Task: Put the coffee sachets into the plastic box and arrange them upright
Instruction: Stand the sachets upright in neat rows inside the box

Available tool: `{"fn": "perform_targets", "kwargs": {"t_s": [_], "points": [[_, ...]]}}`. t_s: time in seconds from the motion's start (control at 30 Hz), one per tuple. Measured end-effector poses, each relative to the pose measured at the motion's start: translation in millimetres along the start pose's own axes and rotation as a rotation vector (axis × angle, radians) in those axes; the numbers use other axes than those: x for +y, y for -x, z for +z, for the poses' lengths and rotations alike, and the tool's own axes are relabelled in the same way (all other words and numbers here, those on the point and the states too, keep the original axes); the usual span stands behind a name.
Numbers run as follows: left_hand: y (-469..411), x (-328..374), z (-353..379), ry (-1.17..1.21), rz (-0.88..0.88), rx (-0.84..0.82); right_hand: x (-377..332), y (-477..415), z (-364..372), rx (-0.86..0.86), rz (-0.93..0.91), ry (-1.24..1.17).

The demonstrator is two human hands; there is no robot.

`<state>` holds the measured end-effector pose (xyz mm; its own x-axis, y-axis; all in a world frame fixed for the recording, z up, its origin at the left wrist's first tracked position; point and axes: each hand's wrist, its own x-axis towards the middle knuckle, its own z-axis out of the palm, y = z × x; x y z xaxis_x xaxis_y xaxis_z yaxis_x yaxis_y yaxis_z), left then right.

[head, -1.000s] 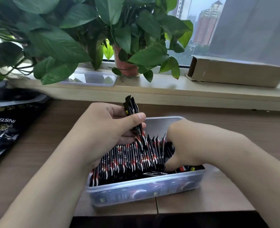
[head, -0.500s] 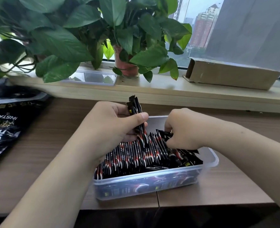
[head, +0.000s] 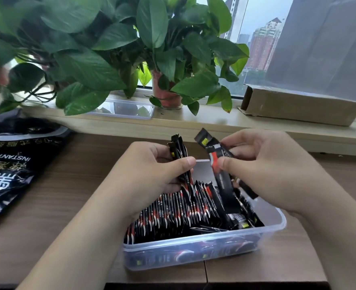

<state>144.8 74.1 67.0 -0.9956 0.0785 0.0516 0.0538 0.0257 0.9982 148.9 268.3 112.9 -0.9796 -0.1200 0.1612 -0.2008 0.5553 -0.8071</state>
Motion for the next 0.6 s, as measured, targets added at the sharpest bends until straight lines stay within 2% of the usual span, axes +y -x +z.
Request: {"fn": "perform_targets", "kwargs": {"t_s": [0.13, 0.23, 0.43, 0.6], "points": [[2, 2, 2, -0.030, 0.008, -0.053, -3, 2, 30, 0.198, -0.050, -0.265], [4, 4, 3, -0.053, 0.023, -0.100, -2, 2, 50, 0.271, -0.052, -0.325], [5, 5, 5, -0.182, 0.104, -0.048, 7, 2, 60, 0.203, -0.053, -0.523], [4, 5, 5, -0.046, 0.073, -0.007, 8, 8, 56, 0.095, -0.159, -0.356]]}}
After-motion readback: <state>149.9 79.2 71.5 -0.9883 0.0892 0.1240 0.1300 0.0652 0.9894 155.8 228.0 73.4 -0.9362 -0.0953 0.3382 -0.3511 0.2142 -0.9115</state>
